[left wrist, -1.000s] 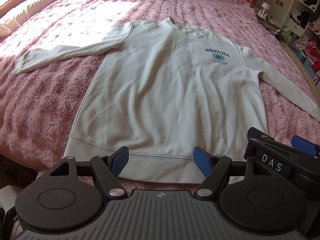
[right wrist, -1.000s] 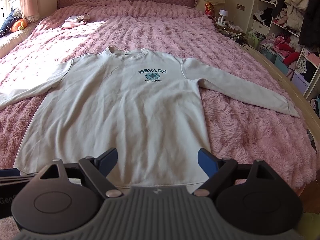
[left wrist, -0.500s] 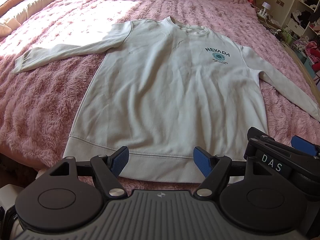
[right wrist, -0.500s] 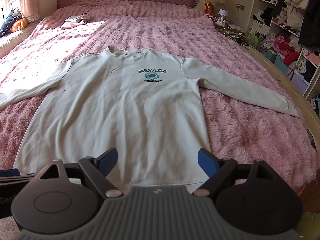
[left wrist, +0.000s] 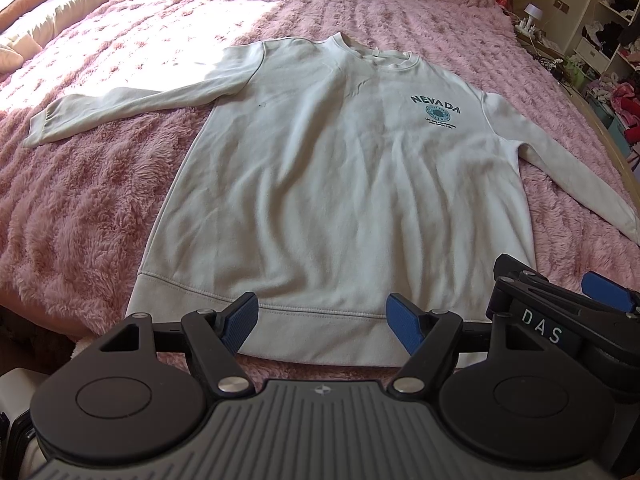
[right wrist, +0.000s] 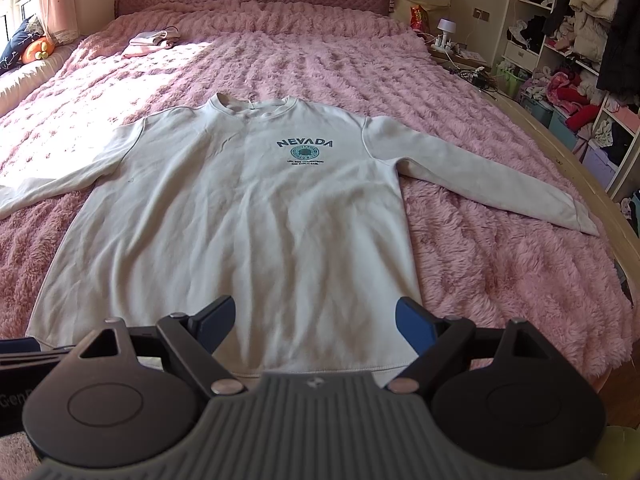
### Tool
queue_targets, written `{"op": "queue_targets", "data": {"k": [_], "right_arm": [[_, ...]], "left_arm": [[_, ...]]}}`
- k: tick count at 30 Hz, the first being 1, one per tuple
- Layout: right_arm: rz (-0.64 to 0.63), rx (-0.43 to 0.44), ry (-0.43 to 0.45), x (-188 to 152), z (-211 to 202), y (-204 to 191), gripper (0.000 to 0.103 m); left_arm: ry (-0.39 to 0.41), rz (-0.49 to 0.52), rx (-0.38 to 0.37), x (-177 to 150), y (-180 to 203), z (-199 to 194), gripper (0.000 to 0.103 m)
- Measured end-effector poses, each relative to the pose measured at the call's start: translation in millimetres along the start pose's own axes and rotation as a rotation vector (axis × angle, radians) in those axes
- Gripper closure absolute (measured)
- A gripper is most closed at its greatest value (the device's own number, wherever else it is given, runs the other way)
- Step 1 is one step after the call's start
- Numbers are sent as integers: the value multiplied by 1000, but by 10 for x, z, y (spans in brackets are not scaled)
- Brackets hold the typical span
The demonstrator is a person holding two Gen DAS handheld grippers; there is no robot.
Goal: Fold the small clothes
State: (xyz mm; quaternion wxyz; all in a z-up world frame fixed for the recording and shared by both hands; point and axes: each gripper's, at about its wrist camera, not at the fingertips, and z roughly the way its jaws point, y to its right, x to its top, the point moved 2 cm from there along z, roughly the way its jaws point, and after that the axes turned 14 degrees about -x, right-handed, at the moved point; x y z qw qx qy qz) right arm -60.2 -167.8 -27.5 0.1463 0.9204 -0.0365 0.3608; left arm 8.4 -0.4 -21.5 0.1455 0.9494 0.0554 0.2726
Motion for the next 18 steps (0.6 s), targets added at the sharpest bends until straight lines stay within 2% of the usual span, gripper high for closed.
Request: {"op": "queue_targets", "data": {"k": [18], "right_arm": [[-4, 0, -6, 14, 31, -15, 20]], "left_arm": [[-9, -8, -3, 12, -15, 27, 18]]}}
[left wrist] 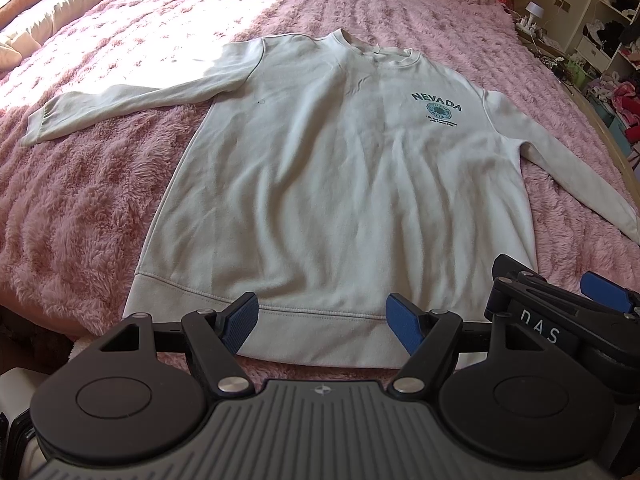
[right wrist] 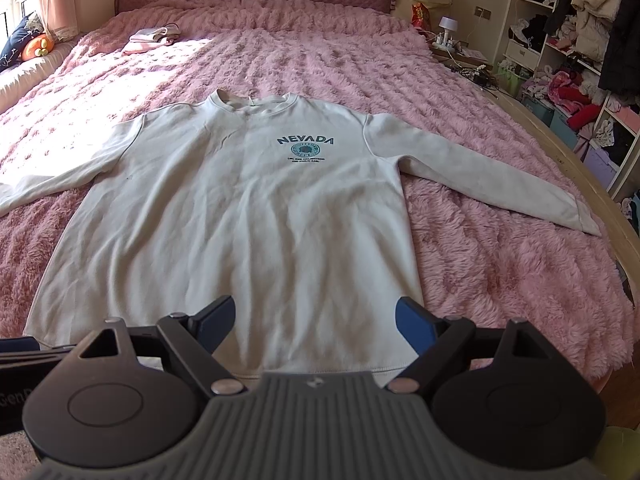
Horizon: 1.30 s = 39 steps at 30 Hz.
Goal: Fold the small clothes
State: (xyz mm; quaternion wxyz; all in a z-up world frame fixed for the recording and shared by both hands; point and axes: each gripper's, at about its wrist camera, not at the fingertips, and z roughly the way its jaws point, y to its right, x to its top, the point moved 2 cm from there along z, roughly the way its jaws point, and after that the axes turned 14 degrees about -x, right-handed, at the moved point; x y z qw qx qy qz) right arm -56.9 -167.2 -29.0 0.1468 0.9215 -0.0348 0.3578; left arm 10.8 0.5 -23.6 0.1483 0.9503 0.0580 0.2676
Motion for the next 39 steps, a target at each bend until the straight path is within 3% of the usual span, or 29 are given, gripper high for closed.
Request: {"op": "queue_targets", "data": {"k": [11, 16, 19, 23, 25, 28, 32, 36, 39], "right_arm": [[14, 6, -30, 0, 155, -4, 20], [123, 56, -63, 90, 300, 222, 20], [215, 84, -28, 188, 390, 489, 20], [296, 96, 42, 296, 573, 921, 20], [369, 122, 75, 318, 704, 1186, 20], [505, 146, 89, 290, 982, 1598, 20], [593, -84, 23, 255, 1362, 2033, 19], [709, -66, 148, 203, 1626, 2537, 20], [806, -183, 227, 252, 1832, 2955, 20]], "left_arm": [[-26, -2, -25, 73, 9, 116, 17], [-19, 38, -81, 170, 134, 186, 17], [11, 51, -156, 266, 248, 240, 17], [67, -6, -368, 441, 359, 330, 17], [75, -14, -439, 530, 447, 416, 17], [63, -35, -490, 678, 611, 641, 17], [31, -10, -563, 852, 856, 984, 17], [47, 15, -608, 1045, 1112, 1300, 17], [68, 21, -660, 1224, 1306, 1574, 17]]}}
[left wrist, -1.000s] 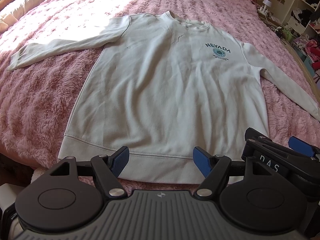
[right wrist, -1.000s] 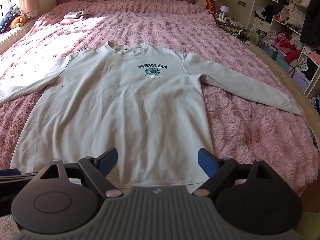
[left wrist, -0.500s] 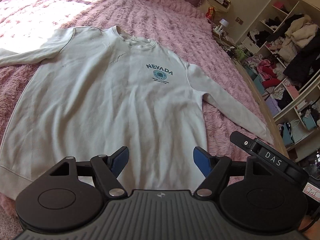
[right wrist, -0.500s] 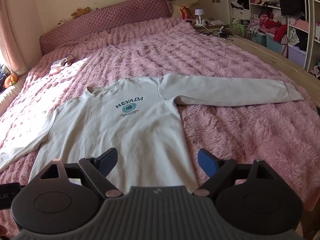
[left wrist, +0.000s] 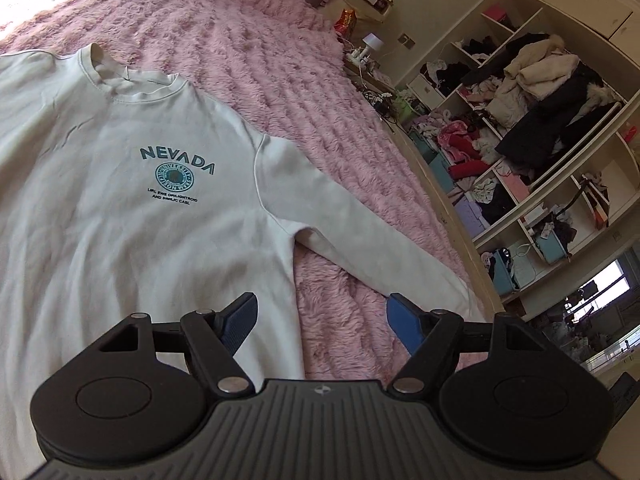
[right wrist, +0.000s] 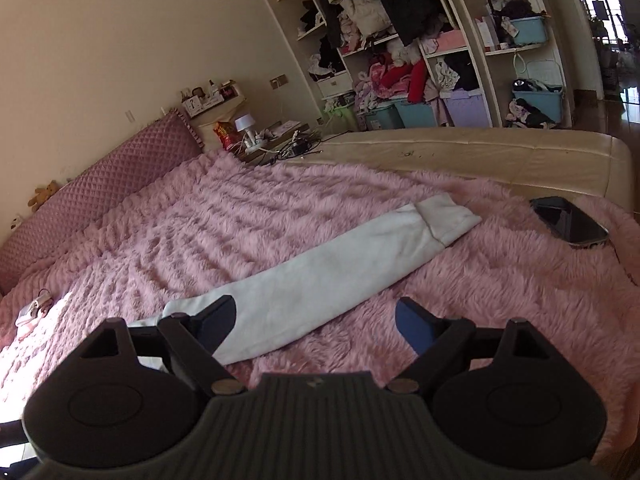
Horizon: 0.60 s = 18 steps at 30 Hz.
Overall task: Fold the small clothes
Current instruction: 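Grasp the sleeve cuff with the right gripper and lift it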
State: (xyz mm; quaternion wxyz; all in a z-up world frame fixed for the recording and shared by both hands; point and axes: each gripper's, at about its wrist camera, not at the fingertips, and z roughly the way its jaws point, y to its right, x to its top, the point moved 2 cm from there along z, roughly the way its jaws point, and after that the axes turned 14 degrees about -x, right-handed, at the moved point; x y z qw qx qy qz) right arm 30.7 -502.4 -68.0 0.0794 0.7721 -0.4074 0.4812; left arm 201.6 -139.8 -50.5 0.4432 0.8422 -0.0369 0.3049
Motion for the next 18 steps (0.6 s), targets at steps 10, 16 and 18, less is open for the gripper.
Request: {"op": "queue_targets", "data": {"k": [10, 16, 18], "right_arm": [[219, -63, -28, 411, 1323, 532, 21], [374, -76, -82, 330, 1794, 719, 27], [376, -67, -85, 335, 1892, 721, 33]], "left_arm": [[-34, 62, -38, 338, -118, 1135, 17], [-86, -1, -81, 258, -261, 1583, 17], [-117, -9, -81, 179, -289, 1677, 17]]}}
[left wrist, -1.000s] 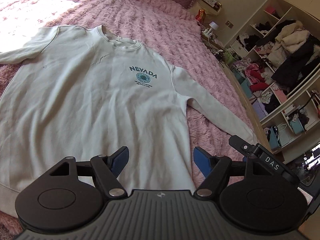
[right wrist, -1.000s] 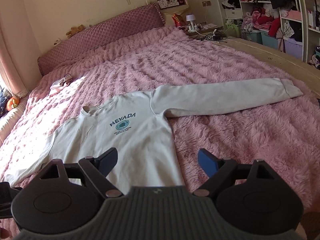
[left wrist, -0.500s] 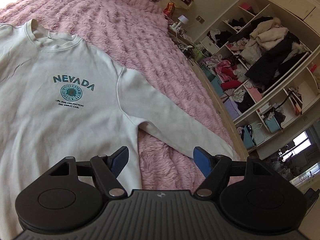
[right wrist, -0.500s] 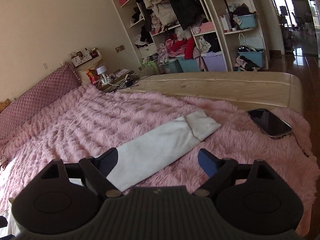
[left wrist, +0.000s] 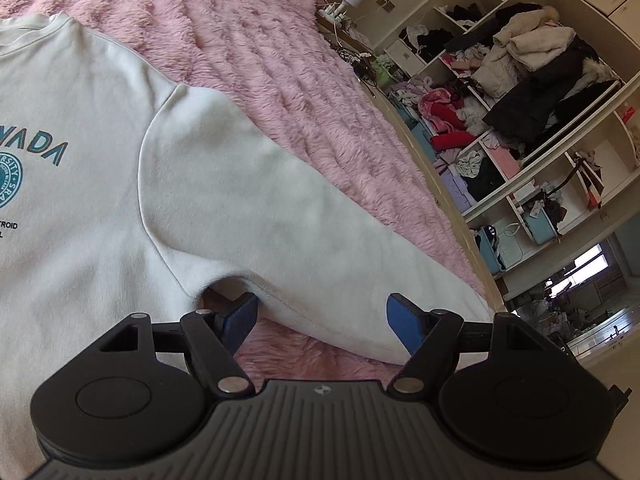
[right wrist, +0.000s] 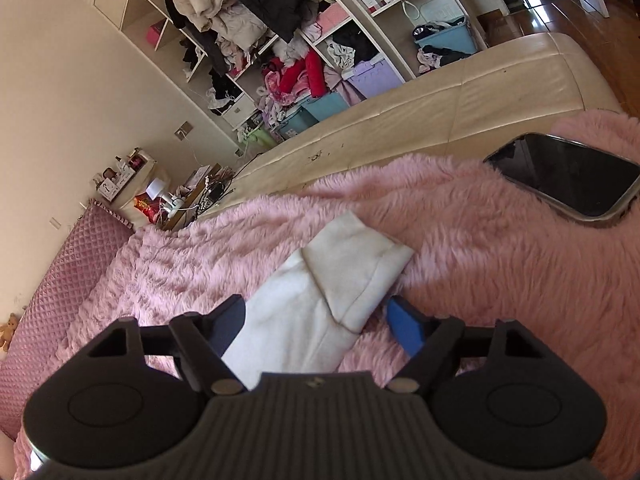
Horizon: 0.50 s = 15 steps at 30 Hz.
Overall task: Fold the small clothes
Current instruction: 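Grasp the sleeve cuff with the right gripper and lift it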
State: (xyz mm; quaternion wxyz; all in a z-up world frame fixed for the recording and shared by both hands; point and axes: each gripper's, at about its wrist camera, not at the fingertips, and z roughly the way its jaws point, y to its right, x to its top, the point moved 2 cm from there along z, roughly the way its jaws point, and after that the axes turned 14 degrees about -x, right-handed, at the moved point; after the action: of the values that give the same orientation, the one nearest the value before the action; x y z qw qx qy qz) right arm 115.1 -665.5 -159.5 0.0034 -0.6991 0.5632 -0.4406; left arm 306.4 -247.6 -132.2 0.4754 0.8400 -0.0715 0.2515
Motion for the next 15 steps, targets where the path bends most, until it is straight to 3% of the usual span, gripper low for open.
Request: {"op": "queue_targets", "data": {"k": [2, 7, 15], "right_arm": [[0, 2, -8, -11, 61, -14, 42], [25, -12, -27, -21, 178, 6, 92], [46, 29, -3, 8, 49, 5, 98]], "left_arm": [[-34, -10, 5, -54, -41, 71, 17], [-60, 1, 25, -122, -86, 143, 17], [-67, 22, 36, -133, -75, 192, 14]]}}
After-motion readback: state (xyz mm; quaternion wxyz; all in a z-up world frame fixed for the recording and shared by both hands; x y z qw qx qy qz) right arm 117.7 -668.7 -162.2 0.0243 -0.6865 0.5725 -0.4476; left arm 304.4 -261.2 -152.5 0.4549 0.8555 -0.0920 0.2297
